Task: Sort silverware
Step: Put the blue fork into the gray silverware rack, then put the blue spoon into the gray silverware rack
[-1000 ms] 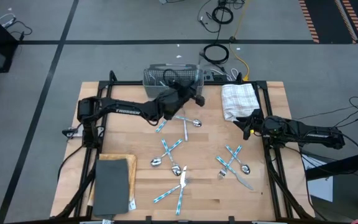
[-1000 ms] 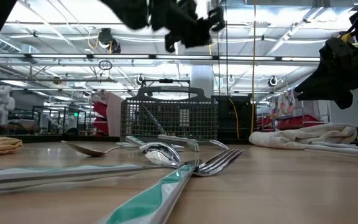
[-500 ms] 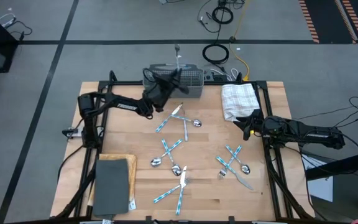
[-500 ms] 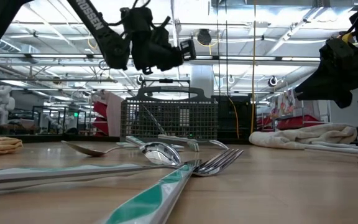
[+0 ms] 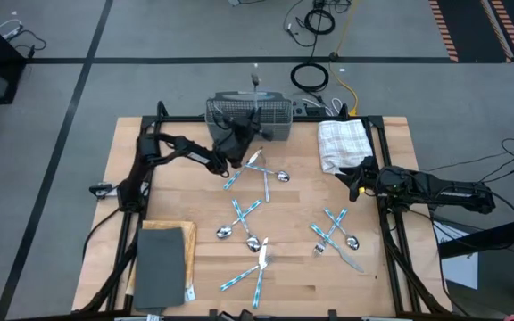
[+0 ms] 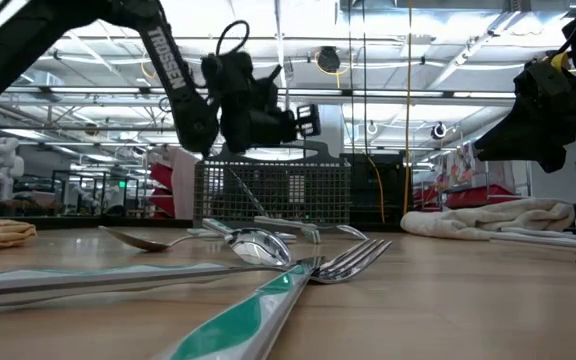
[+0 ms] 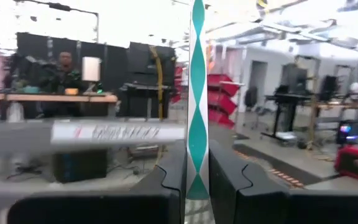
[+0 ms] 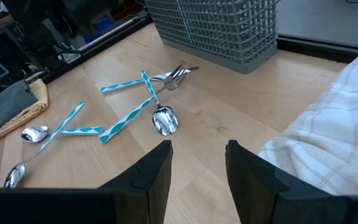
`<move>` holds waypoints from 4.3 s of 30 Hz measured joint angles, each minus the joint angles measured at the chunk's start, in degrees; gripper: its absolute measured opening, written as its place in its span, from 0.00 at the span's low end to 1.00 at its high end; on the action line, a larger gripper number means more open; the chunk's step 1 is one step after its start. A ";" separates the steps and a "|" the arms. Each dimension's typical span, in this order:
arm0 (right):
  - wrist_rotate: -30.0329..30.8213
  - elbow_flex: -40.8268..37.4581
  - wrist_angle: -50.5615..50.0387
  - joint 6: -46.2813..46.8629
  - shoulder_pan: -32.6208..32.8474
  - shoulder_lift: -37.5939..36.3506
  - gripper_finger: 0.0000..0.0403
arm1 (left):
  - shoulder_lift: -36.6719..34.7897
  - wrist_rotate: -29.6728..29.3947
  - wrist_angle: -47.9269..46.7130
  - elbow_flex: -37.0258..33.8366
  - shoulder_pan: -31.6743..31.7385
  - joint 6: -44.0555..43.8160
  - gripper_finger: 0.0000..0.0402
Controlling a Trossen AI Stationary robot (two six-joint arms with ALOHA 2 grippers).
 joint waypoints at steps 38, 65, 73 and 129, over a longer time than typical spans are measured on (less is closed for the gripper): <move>0.37 0.00 0.09 -0.66 0.00 0.02 0.35 | 3.20 -6.92 -11.27 6.80 -0.04 1.40 0.28; -3.40 0.00 0.11 2.92 0.02 0.48 0.35 | -34.94 37.96 -84.18 14.34 -14.30 -16.93 0.28; -26.21 0.09 -0.54 8.75 0.07 12.49 0.35 | -38.44 43.98 -96.97 15.69 -23.89 -20.81 0.28; -15.44 30.79 -17.09 15.19 19.61 81.33 0.04 | -47.61 24.55 -124.57 15.69 -39.56 -33.20 0.28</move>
